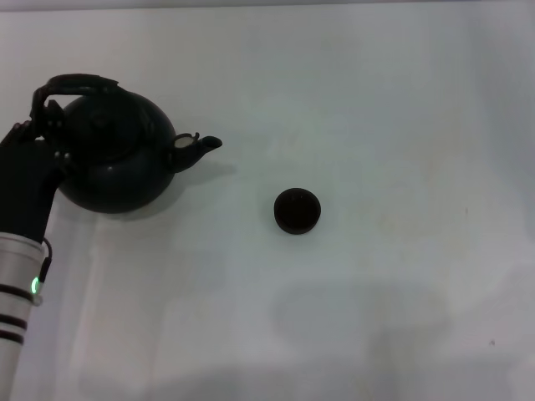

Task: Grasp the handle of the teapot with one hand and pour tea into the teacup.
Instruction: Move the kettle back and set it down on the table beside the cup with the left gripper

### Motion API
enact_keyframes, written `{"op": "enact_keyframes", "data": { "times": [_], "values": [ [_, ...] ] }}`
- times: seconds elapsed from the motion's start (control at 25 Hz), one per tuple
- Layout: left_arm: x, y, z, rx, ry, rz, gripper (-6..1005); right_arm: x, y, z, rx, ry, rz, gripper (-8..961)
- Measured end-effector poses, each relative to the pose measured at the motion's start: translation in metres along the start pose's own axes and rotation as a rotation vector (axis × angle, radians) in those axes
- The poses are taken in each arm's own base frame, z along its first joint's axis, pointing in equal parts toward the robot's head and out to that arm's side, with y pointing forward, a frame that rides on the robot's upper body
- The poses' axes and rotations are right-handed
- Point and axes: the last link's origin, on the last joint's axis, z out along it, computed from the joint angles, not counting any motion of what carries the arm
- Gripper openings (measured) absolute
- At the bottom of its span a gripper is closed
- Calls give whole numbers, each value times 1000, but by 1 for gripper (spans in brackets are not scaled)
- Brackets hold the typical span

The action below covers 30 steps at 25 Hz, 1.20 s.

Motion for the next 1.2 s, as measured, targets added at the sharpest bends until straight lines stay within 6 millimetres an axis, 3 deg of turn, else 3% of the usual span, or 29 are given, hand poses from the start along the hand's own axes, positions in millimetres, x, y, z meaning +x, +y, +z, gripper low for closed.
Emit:
{"op": "enact_keyframes", "data": {
  "times": [0.96, 1.2],
  "values": [
    [-3, -12, -11, 26, -15, 24, 235, -4, 3, 4, -2, -17, 13, 866],
    [-4, -10, -11, 17, -18, 22, 316, -4, 2, 4, 0, -17, 12, 866]
  ]
}}
